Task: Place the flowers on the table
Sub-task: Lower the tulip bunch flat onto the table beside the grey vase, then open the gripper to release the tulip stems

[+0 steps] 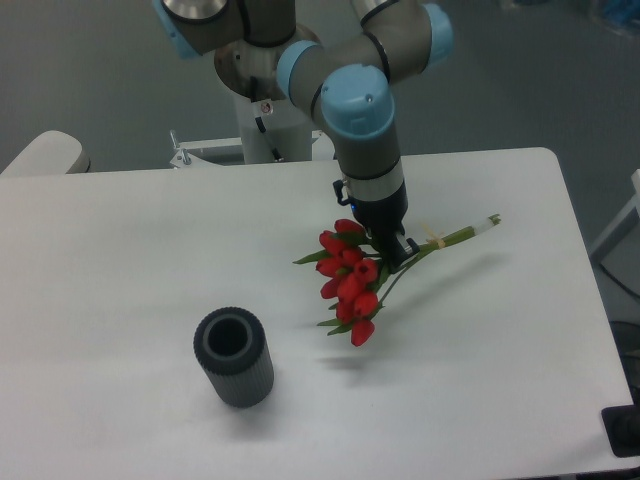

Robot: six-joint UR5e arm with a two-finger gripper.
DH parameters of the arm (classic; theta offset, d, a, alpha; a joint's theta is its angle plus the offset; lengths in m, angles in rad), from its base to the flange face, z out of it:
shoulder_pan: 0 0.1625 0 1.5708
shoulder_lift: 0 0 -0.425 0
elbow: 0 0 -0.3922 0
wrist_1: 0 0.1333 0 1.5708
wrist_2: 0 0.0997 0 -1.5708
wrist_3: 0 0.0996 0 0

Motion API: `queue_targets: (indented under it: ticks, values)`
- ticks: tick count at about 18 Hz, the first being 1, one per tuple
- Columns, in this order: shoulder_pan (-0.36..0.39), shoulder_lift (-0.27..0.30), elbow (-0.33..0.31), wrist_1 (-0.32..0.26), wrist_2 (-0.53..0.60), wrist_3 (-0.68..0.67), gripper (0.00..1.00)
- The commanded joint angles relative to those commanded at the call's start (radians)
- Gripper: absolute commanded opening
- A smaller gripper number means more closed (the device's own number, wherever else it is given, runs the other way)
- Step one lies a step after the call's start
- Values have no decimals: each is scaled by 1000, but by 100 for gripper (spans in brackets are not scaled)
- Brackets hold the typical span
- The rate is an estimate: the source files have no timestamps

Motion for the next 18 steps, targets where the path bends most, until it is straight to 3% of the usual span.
queue_targets:
  ticks: [9, 12, 14, 15, 18]
  values:
    - [-20, -66, -18, 8, -2, -2, 31]
    - [-23, -72, 5, 9, -5, -2, 55]
    - [-28, -78, 12, 11, -5, 2, 91]
    - [-28, -81, 18, 11, -5, 0, 100]
    - [-26, -86, 46, 8, -3, 3, 100]
